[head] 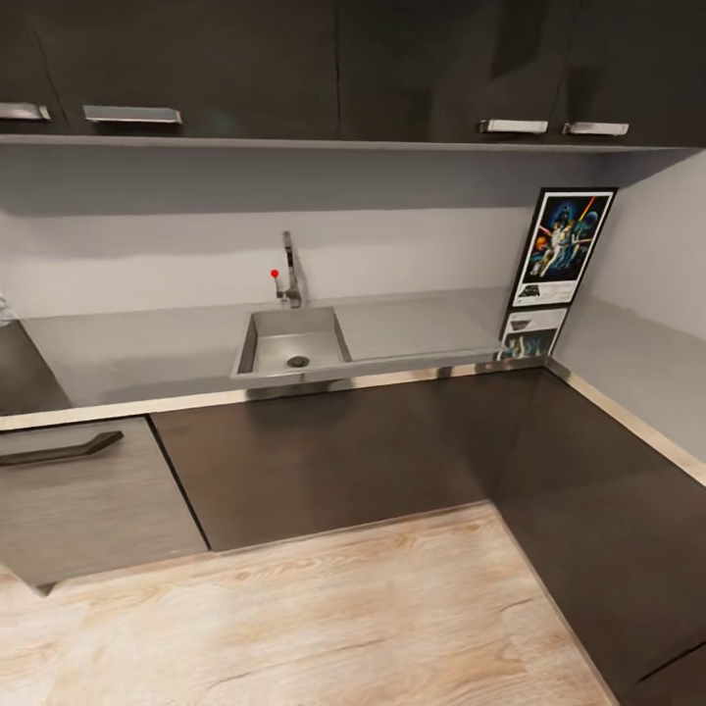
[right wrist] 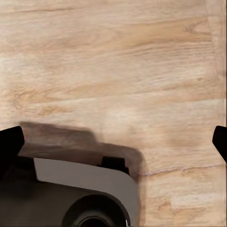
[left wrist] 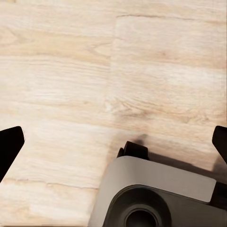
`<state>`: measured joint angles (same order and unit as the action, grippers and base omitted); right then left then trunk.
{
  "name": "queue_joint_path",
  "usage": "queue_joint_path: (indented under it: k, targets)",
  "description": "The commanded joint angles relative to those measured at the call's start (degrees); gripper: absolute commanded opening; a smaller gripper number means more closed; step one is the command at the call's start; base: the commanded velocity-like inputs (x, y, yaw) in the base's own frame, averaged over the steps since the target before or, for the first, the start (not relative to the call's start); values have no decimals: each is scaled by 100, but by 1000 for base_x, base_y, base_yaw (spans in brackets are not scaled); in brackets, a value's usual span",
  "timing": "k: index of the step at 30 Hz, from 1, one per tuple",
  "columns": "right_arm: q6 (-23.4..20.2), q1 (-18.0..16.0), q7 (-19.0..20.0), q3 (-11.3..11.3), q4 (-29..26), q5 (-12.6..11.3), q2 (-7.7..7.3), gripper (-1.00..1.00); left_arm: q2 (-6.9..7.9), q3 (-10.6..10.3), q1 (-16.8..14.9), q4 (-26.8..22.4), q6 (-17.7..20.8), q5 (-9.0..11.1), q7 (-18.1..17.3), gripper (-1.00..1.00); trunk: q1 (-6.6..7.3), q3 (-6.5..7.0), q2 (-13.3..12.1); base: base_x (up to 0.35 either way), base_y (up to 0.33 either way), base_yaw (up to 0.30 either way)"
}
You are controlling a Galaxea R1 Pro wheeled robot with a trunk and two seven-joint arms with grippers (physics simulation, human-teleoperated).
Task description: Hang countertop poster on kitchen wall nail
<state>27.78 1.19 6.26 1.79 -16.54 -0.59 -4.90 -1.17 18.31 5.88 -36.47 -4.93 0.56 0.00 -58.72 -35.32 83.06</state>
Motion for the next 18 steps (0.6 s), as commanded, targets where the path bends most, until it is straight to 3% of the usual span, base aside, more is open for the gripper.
queue_joint_path:
  k: [1, 10, 15, 18]
  targets:
    - [7, 4, -117, 13, -20, -8, -8, 100, -4, 13, 1, -7, -8, 6, 0, 100, 0, -3, 2, 0, 0, 118]
    - [-2, -230, -796, -217, -420, -167, -2, 100, 4, 44, 1, -23, -12, 18, -5, 100, 0, -3, 2, 0, 0, 38]
    - [-115, -310, -1032, -284, -1246, -222, 127, 100, 50, 211, 1, -26, -6, 35, -23, 100, 0, -3, 2, 0, 0, 4]
    - [-480, -327, -1259, -289, -1735, -232, 226, 100, 69, 365, 1, -18, -7, 44, -33, 100, 0, -3, 2, 0, 0, 1]
